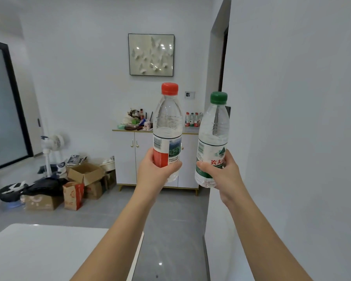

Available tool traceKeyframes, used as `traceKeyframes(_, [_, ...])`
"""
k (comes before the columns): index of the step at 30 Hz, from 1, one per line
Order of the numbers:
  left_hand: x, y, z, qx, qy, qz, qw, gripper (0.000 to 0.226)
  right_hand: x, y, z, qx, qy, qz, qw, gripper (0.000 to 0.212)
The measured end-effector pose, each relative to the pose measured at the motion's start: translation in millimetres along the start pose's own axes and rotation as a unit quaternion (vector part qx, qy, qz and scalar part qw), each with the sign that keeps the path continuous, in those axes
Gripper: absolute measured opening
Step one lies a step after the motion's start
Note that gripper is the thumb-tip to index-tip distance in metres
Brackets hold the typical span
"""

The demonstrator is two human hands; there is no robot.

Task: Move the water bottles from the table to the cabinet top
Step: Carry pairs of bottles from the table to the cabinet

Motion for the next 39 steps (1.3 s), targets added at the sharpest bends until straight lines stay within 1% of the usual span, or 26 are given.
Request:
traceKeyframes(5, [-9, -11, -4, -0.014, 0.004, -0.006, 1.000, 0.041, 1, -12, 9, 0.003, -0.005, -0.006, 1.000, 0.051])
traceKeyframes(8, [-19, -23, -5, -0.018, 0.007, -0.016, 1.000, 0.041, 4, -25, 17, 0.006, 0.002, -0.001, 1.000, 0.057])
traceKeyframes(13, [-45, -54, -1, -0.022, 0.020, -0.032, 0.999, 0.044, 13, -56, 28, 0.008, 0.010, 0.000, 1.000, 0.048])
traceKeyframes(18, [-84, -95, 8, -0.020, 0.027, -0.048, 0.998, 0.046, 31, -105, 38, 0.017, 0.011, 0.013, 1.000, 0.050])
traceKeyframes(21, [-113, -125, 16, -0.019, 0.023, -0.052, 0.998, 0.045, 45, -145, 40, 0.025, 0.012, 0.018, 0.999, 0.049])
traceKeyframes(25, [-158, -174, 31, -0.017, 0.012, -0.056, 0.998, 0.046, 63, -211, 40, 0.032, 0.013, 0.019, 0.999, 0.054])
traceKeyframes(30, [-213, -246, 53, 0.000, -0.001, -0.066, 0.998, 0.056, 76, -308, 41, 0.028, 0.012, 0.027, 0.999, 0.054])
traceKeyframes(34, [-253, -302, 71, 0.017, 0.003, -0.069, 0.997, 0.051, 81, -381, 42, 0.030, 0.002, 0.024, 0.999, 0.054])
traceKeyframes(39, [-301, -353, 90, 0.016, 0.005, -0.080, 0.997, 0.050, 92, -451, 41, 0.048, -0.002, 0.017, 0.999, 0.054])
Point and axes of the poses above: each hand's wrist, its own y-axis away from the middle knuckle, its own z-axis out of the palm, x = y × z, the point moved 3 cm from there along -y, towards the middle knuckle, and after that the axes turned 12 degrees about z, right-handed, at the moved point
